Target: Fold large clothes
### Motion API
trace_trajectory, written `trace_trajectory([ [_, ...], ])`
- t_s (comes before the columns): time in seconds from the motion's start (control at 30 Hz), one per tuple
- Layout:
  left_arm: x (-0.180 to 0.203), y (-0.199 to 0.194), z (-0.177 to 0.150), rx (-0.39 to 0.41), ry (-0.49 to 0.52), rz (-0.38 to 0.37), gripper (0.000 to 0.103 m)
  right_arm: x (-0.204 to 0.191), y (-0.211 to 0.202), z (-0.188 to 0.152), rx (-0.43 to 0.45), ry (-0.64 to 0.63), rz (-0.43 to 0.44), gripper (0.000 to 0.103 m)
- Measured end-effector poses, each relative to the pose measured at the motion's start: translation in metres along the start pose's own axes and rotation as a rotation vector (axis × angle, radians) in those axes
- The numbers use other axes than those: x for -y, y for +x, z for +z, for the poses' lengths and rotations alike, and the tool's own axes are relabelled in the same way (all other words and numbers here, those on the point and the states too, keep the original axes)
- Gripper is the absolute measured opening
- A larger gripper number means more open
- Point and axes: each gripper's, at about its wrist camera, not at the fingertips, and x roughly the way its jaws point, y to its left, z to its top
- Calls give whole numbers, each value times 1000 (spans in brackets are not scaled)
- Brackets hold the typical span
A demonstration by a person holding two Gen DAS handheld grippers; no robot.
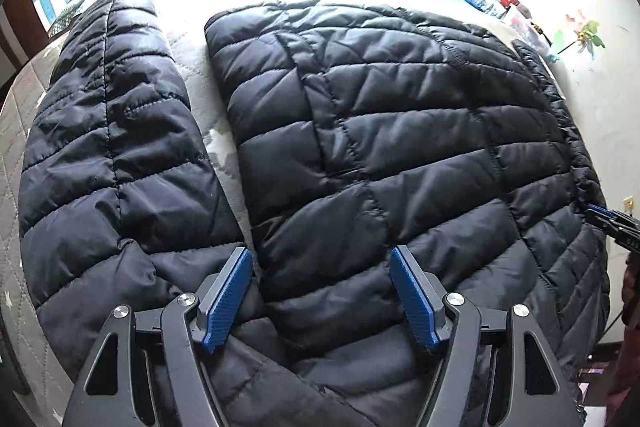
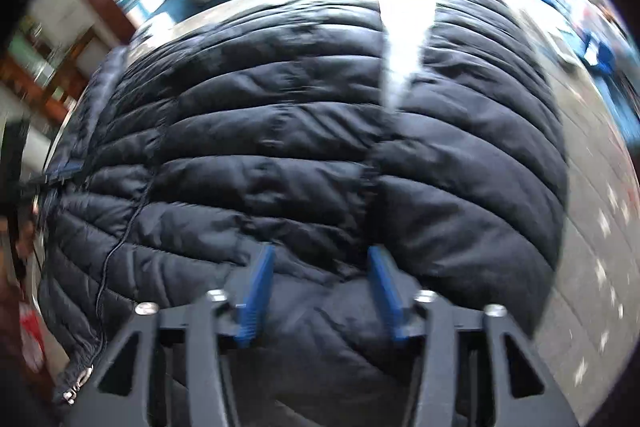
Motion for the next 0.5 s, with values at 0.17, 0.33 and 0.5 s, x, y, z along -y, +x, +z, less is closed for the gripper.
trace_trajectory([
  [0.17,-4,3,0,5,-18,8,76,-4,-8,-3,-1,26,-88,32],
  [0.33,0,8,6,10,-31,66,76,-31,-11,20,65,-79,-63,53],
  [0.5,1,9,9,15,-29,84,76,-20,15,63,45,-95,-73,61],
])
